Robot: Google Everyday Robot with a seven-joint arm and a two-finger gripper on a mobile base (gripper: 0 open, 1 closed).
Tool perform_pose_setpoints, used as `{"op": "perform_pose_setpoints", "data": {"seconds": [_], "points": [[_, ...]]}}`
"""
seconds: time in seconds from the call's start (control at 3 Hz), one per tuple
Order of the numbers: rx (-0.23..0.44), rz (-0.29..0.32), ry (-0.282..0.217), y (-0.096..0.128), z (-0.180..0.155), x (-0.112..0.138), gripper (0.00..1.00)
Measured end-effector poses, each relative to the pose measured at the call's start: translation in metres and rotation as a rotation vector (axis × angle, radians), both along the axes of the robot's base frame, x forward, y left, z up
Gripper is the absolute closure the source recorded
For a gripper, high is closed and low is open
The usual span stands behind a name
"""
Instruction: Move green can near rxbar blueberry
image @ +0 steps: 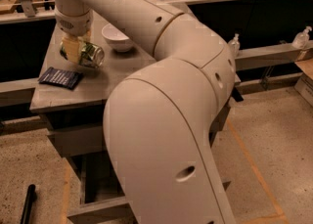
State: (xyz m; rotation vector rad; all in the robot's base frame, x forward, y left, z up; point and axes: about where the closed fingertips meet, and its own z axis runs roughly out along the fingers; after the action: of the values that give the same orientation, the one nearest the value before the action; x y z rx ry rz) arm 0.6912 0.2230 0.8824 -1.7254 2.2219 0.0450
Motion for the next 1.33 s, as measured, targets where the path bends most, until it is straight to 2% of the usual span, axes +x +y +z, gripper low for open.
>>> {"op": "perform_pose_setpoints", "data": {"seconds": [0.33, 0.67, 1.0, 1.33], "points": [[-0.037, 0.045, 0.026, 0.009, -0.026, 0.002, 0.58], [-0.066, 0.059, 0.034, 0.017, -0.032, 0.003, 0.35], [-0.067, 0.059, 0.034, 0.017, -0.031, 0.003, 0.12], [-0.076, 0.093, 0.038, 0.031, -0.017, -0.005, 0.00]]}}
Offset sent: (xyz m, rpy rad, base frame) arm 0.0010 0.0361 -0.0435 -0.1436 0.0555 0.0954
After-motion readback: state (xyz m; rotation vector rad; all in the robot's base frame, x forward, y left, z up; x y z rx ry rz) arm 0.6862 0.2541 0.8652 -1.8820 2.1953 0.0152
